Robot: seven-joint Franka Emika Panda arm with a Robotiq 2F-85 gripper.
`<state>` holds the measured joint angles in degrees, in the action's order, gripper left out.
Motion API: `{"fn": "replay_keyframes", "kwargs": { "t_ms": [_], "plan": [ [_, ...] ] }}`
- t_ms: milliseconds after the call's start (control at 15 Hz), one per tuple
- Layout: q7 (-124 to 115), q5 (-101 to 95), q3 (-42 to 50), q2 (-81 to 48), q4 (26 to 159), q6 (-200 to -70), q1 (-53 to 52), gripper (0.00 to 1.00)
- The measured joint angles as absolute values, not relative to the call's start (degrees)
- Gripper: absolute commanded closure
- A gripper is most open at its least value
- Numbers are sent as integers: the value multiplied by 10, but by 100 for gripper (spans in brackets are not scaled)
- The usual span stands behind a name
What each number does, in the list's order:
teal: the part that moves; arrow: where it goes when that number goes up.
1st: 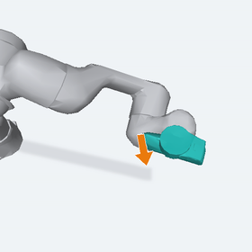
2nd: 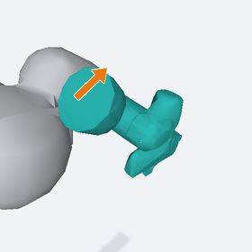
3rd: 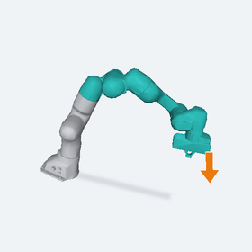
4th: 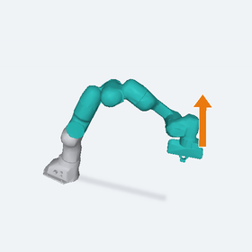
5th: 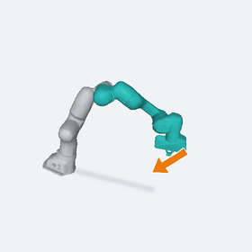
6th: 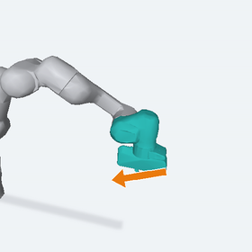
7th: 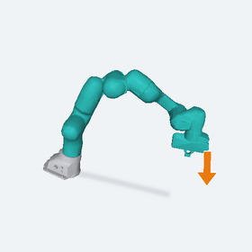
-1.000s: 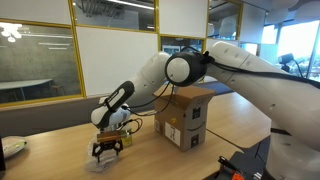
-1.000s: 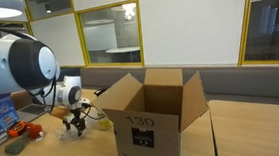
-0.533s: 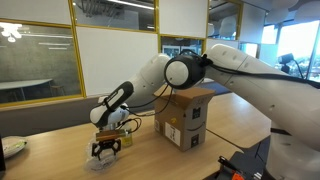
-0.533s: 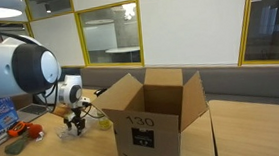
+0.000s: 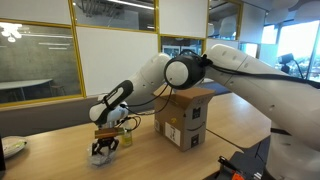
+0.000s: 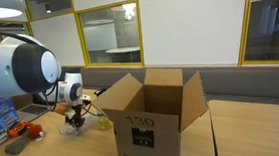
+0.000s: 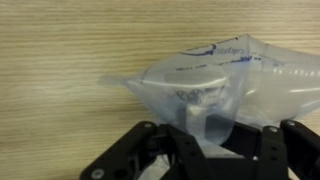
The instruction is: Put the objects on the table in the box
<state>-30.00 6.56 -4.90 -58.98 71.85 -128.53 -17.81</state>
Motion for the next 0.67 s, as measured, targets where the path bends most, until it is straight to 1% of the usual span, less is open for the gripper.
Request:
{"fn": "replay_keyframes", "kwargs": {
  "t_ms": [133,200,333,667],
  "plan": [
    [-303,66,-45,-583,719,-1288,-178,100],
    [-304,66,-41,-577,721,-1292,-178,98],
    [-306,66,-32,-559,732,-1309,-177,96],
    [-310,65,-10,-460,824,-1386,-177,96]
  ]
}}
